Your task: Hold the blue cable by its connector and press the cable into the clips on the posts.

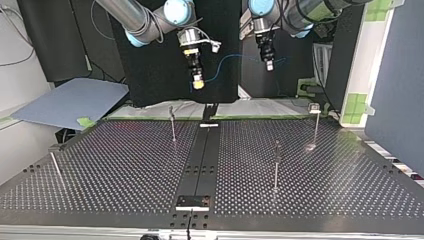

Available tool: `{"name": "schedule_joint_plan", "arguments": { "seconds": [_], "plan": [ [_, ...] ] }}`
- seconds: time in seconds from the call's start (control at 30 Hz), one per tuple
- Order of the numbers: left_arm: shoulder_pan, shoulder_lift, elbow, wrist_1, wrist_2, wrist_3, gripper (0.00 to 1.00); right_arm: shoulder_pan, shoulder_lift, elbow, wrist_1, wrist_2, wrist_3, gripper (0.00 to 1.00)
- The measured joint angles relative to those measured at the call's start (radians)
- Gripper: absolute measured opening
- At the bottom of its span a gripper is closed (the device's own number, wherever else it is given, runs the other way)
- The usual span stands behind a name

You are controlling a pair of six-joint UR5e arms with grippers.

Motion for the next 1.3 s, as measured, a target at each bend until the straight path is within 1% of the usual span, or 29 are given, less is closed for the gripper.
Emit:
{"name": "schedule_joint_plan", "arguments": {
  "seconds": [0.07,0.2,0.27,0.37,0.43,0.63,0.8,1.13,1.3],
  "plan": [
    [-0.001,0.018,0.000,-0.018,0.018,-0.006,0.01,0.001,-0.019,0.000,0.001,-0.018,0.011,0.00],
    [-0.002,0.065,0.006,-0.065,0.054,-0.022,0.01,0.000,-0.054,0.000,0.006,-0.054,0.024,0.00],
    [-0.002,0.085,0.012,-0.084,0.062,-0.027,0.01,0.000,-0.073,0.000,0.007,-0.070,0.030,0.00],
    [-0.002,0.114,0.027,-0.113,0.074,-0.041,0.01,-0.001,-0.095,0.000,0.008,-0.081,0.034,0.00],
    [-0.002,0.132,0.041,-0.132,0.079,-0.052,0.01,-0.003,-0.101,-0.001,0.010,-0.085,0.037,0.00],
    [-0.001,0.187,0.093,-0.187,0.083,-0.064,0.01,-0.010,-0.106,-0.004,0.026,-0.090,0.054,0.00],
    [0.004,0.236,0.116,-0.235,0.083,-0.069,0.01,-0.017,-0.106,-0.013,0.043,-0.090,0.065,0.00],
    [0.008,0.324,0.120,-0.324,0.082,-0.070,0.01,-0.030,-0.106,-0.058,0.106,-0.091,0.069,0.00],
    [0.009,0.373,0.120,-0.373,0.085,-0.067,0.01,-0.034,-0.106,-0.093,0.149,-0.091,0.070,0.00]
  ]
}}
